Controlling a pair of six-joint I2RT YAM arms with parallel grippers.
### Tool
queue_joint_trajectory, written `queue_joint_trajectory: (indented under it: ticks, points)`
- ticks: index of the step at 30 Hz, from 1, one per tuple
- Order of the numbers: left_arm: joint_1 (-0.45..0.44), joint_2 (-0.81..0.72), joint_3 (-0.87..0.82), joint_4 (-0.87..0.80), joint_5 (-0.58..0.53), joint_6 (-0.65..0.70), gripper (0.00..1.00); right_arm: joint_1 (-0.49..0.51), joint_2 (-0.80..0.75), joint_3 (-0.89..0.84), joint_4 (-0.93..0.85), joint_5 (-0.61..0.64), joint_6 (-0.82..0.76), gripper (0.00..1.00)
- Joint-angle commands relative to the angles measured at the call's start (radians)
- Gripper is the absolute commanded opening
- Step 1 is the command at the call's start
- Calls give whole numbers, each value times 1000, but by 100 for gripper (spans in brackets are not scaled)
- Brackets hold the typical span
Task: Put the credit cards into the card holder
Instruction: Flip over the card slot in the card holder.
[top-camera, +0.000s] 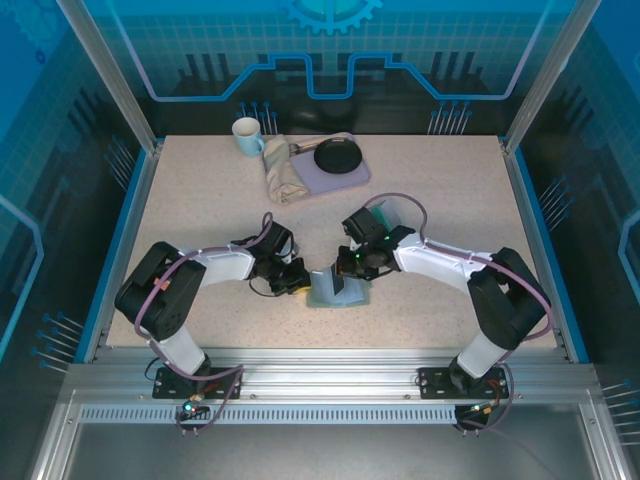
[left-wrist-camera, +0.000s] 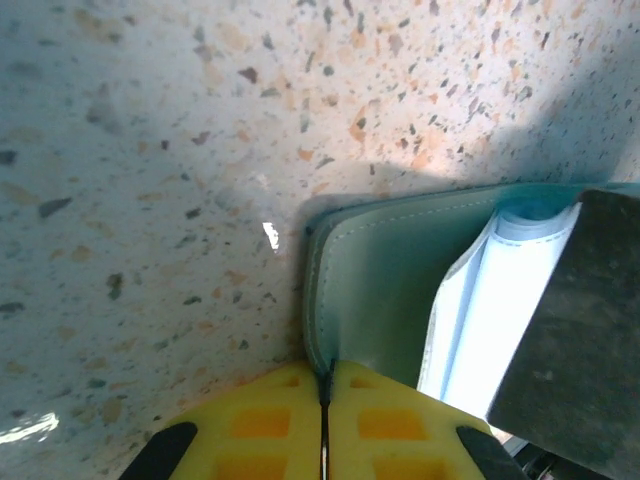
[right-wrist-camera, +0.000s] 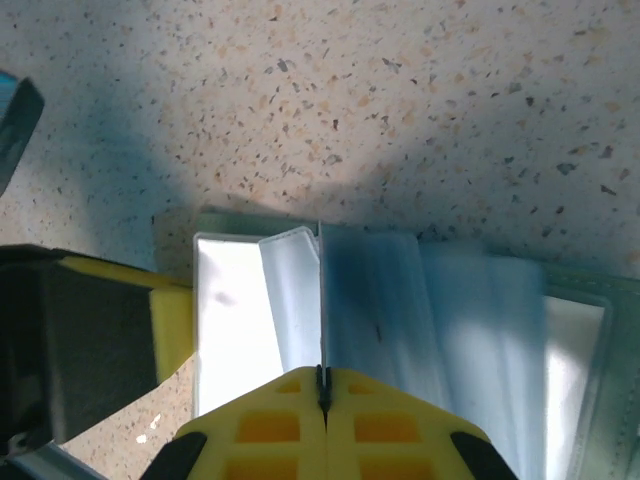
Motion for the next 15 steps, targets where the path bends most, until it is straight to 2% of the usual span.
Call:
queue_joint_trajectory:
  ticks: [1, 4, 15]
  points:
    - [-16, 30, -22, 13, -31, -23, 7, 19, -51, 72, -156, 106, -49, 0]
    - [-15, 31, -23, 12, -37, -25, 7, 14, -58, 72, -233, 183, -63, 0]
    - [-15, 36, -20, 10, -34, -24, 7, 19, -74, 25, -260, 260, -60, 0]
